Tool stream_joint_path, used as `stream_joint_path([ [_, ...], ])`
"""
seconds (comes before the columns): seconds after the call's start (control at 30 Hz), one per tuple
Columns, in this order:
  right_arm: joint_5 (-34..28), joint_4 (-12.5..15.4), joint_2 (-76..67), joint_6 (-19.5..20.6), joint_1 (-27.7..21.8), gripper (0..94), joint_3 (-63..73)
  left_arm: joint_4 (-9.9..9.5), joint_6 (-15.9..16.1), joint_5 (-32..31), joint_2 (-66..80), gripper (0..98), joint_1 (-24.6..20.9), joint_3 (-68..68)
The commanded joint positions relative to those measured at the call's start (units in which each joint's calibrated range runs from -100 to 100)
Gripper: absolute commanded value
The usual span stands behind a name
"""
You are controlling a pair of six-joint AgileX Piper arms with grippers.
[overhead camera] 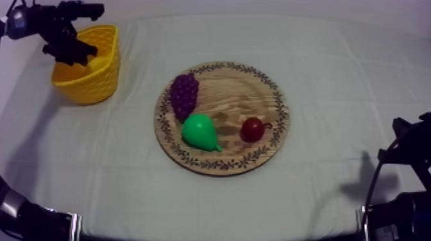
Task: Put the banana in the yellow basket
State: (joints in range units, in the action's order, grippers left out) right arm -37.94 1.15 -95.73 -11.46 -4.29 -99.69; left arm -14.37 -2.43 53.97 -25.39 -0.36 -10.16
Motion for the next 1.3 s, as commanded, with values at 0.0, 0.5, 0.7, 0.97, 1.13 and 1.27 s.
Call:
stream_joint_path([
  [0.0, 0.04, -0.01, -0.02, 0.01, 0.0, 0.3, 0.03, 0.03, 0.17, -1.34, 1.98, 27.1, 0.31, -1.51],
  [0.5, 0.04, -0.01, -0.02, 0.01, 0.0, 0.3, 0.03, -1.18, -4.87, -21.08, 39.89, 0.2, 6.95, -36.51],
  [0.7, 0.04, -0.01, -0.02, 0.01, 0.0, 0.3, 0.03, -0.78, -6.17, -26.65, 59.44, 0.1, 6.48, -51.16],
  [0.97, 0.04, -0.01, -0.02, 0.01, 0.0, 0.3, 0.03, 0.85, -7.3, -33.34, 85.51, 0.1, 3.79, -70.85],
  [1.13, 0.04, -0.01, -0.02, 0.01, 0.0, 0.3, 0.03, 1.12, -7.87, -32.23, 100.95, 0.1, 2.73, -80.52],
  [1.27, 0.04, -0.01, -0.02, -0.02, 0.0, 0.3, 0.03, 3.12, -5.21, -26.93, 111.41, 0.1, 2.89, -84.3],
])
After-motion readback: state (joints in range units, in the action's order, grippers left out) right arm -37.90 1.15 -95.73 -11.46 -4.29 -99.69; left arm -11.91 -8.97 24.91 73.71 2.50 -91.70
